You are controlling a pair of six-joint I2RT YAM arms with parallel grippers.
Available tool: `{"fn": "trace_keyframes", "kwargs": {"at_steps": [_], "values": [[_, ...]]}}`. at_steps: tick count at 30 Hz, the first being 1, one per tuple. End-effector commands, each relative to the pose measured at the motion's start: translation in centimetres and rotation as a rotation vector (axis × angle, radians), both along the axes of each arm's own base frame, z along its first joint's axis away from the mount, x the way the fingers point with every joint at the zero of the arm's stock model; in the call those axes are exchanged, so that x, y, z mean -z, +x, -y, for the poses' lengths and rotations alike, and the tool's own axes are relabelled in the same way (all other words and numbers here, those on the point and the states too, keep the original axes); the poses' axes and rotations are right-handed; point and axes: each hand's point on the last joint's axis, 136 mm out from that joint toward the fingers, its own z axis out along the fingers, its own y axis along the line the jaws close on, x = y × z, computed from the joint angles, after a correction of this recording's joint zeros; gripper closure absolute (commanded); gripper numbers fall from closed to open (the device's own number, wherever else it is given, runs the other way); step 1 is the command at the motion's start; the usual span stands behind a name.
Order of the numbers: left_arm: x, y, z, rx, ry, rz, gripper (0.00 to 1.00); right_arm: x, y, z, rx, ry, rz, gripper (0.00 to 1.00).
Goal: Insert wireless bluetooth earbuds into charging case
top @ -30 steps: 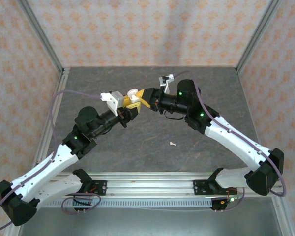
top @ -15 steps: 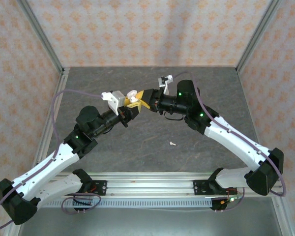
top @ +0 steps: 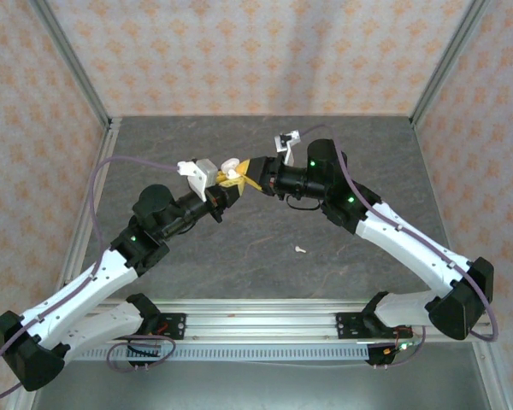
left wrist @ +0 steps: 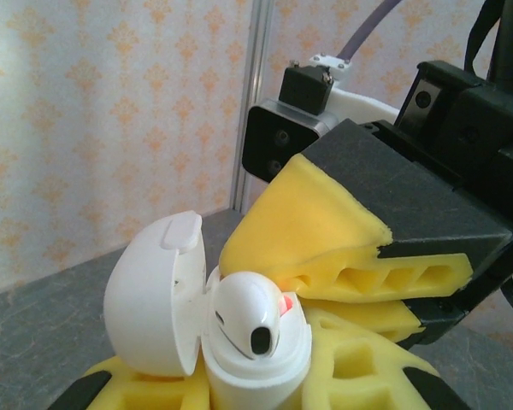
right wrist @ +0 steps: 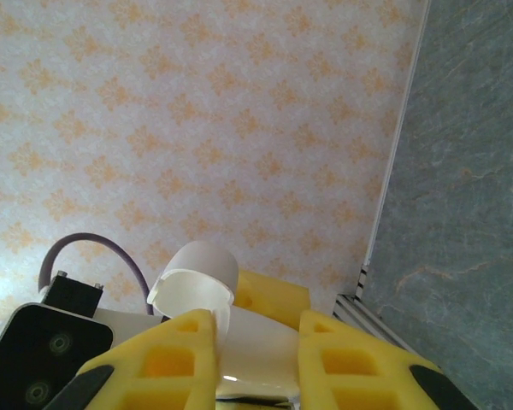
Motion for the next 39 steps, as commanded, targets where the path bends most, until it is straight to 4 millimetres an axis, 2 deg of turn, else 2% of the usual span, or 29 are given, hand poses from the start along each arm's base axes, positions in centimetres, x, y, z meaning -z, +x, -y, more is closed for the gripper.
{"fn": "trace_keyframes", "kwargs": {"at_steps": [1,3,6,11,14,17,19,21,24,29,33,39], "values": [[-1.7,-1.0,-0.7,-0.003,-0.01,0.077,1.0,1.3,-1.2,0.5,-0.036,-0.075,0.025,0.77],[-1.0,-1.2,-0.9,-0.003,0.003,0.078,1.0,1.2,-1.4,0.6,-0.042,-0.087,0.034,0.66],[0.2,-1.8,-1.3,-0.003,0.017,0.079,1.0,1.1,-1.8,1.3,-0.056,-0.133,0.044,0.56],[3.0,-3.1,-2.2,0.0,0.047,0.074,1.0,2.0,-2.1,4.5,-0.042,-0.286,0.041,0.52],[4.8,-3.9,-2.9,-0.005,0.068,0.057,1.0,5.1,-1.9,7.7,0.011,-0.497,0.045,0.52],[6.1,-4.6,-3.6,-0.013,0.081,0.039,1.0,10.7,-1.5,11.6,0.044,-0.812,0.042,0.54],[6.7,-5.0,-3.9,-0.012,0.082,0.03,1.0,14.6,-1.7,13.6,0.015,-0.981,0.012,0.56],[7.3,-5.3,-4.0,-0.007,0.093,0.018,1.0,18.3,-2.2,14.7,-0.052,-1.107,-0.031,0.58],[7.8,-5.7,-3.9,0.014,0.117,0.003,1.0,22.3,-2.8,15.5,-0.147,-1.213,-0.075,0.59],[8.2,-6.4,-2.8,0.094,0.136,0.001,1.0,26.0,-3.2,16.1,-0.343,-1.35,-0.123,0.59],[8.8,-6.5,-1.8,0.147,0.166,-0.026,1.0,27.8,-2.4,16.3,-0.441,-1.441,-0.129,0.59],[9.5,-6.7,-0.8,0.205,0.184,-0.037,1.0,29.7,-1.6,15.4,-0.538,-1.454,-0.138,0.57]]}}
